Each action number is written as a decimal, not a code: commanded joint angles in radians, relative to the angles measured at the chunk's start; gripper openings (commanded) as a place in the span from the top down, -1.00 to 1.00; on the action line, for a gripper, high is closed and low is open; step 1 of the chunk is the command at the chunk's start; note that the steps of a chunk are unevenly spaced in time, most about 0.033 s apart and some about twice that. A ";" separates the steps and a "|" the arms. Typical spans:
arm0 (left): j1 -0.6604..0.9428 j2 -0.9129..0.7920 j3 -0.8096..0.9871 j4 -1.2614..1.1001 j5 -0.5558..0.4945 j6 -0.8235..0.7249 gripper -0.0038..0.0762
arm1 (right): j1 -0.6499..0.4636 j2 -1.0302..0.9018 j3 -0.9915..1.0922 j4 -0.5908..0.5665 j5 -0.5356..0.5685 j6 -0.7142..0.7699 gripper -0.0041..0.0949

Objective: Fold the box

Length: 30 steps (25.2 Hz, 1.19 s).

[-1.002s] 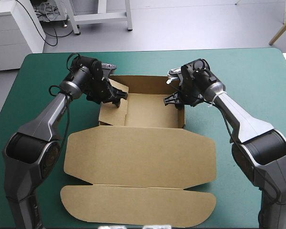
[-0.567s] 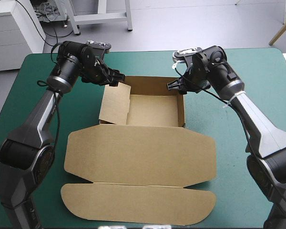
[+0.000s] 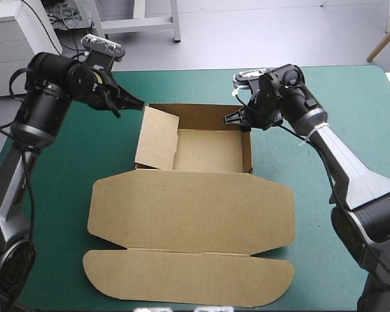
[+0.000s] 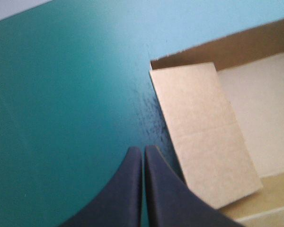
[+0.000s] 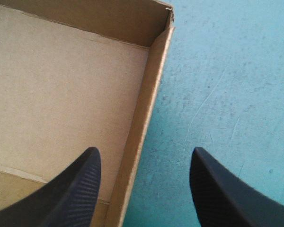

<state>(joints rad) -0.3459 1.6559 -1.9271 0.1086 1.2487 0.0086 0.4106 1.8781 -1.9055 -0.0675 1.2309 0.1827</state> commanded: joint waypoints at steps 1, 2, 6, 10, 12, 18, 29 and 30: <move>-0.003 -0.134 0.164 0.040 0.046 0.021 0.93 | -0.003 0.001 -0.029 -0.002 -0.027 0.004 -0.15; -0.003 -0.165 0.236 0.044 0.041 0.028 0.93 | -0.003 0.021 -0.029 0.000 -0.027 0.006 -0.15; -0.003 -0.290 0.466 0.036 -0.062 0.030 0.93 | -0.003 0.084 -0.029 0.038 -0.027 0.004 -0.15; -0.003 -0.408 0.608 0.035 -0.113 0.030 0.93 | -0.003 0.104 -0.029 0.050 -0.027 0.000 -0.10; -0.003 -0.477 0.687 0.035 -0.143 0.030 0.93 | -0.003 0.112 -0.029 0.050 -0.027 0.000 0.02; -0.003 -0.632 0.870 0.030 -0.224 0.019 0.93 | -0.003 0.132 -0.029 0.057 -0.027 0.000 0.29; -0.003 -0.886 1.158 0.028 -0.252 0.016 0.93 | -0.003 0.132 -0.029 0.058 -0.027 -0.002 0.95; -0.003 -0.909 1.180 0.028 -0.252 0.016 0.93 | -0.003 0.132 -0.029 0.058 -0.027 -0.002 0.95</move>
<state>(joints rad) -0.3459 0.8097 -0.7715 0.1379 1.0436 0.0363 0.4106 2.0703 -1.9055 0.0000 1.2027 0.1916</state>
